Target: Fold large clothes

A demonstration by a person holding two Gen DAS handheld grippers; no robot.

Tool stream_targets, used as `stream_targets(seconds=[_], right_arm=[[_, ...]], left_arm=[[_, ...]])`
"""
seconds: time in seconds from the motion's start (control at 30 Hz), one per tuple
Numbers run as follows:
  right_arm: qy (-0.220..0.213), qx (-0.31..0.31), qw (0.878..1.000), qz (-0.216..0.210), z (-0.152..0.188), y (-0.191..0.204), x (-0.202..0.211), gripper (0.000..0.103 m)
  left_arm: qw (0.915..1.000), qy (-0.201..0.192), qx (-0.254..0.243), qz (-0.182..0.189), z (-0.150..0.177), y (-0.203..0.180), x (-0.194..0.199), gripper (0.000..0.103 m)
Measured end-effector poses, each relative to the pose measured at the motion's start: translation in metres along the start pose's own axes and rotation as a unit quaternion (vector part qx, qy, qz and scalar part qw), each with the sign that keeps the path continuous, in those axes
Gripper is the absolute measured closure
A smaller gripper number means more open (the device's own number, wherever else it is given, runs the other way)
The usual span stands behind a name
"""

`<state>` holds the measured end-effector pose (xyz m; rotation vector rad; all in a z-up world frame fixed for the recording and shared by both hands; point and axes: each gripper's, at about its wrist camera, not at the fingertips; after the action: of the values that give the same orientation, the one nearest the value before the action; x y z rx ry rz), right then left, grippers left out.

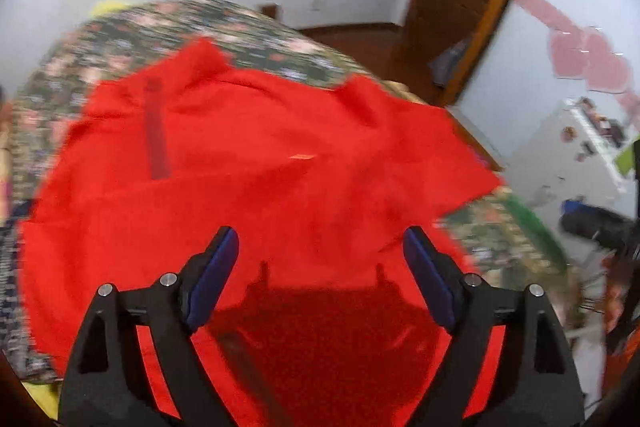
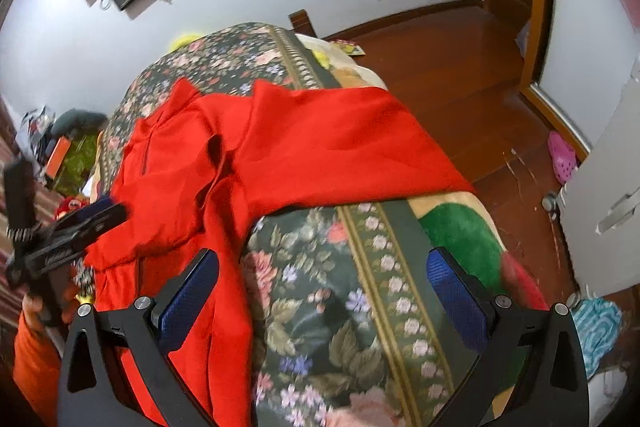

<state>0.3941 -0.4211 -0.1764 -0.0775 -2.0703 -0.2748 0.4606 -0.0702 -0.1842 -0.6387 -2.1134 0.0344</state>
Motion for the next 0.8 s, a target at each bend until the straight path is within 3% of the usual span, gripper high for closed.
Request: stream_targets(seconds=[0.13,0.37,0.57,0.7,0.8], right_arm=[[0.028,-0.033,0.999,-0.012,-0.014,-0.011,-0.028,0.000],[0.082,-0.097,0.992,-0.019,-0.028,-0.035,-0.092,0.000],[0.099,-0.166,0.980,-0.048,-0.039,-0.059,-0.128,0.000],[0.088,-0.164,0.982,-0.026,-0.051,-0.057,-0.145,0.001],[0.089,-0.194,0.977,-0.017,-0.059,-0.062,-0.161,0.001]], left_arm=[[0.9972,0.000,0.014,-0.074,0.013,0.046,0.009,0.018],[0.9894,0.024,0.065,-0.127,0.048,0.109,-0.002,0.018],[0.9866,0.041,0.110,-0.113,0.067,0.135,-0.027,0.015],[0.9867,0.038,0.111,-0.113,0.068,0.133,-0.031,0.007],[0.9866,0.036,0.107,-0.117,0.070,0.131,-0.031,0.005]])
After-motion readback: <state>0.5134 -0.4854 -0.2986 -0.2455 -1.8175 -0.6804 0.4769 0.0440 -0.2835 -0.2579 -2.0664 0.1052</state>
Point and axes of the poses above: each gripper's, at about its wrist camera, not at the fingertips, and x roughly against the way its jaws point, y to its left, z to its underside, and after that the axes turned 11 degrees about z, right-handed
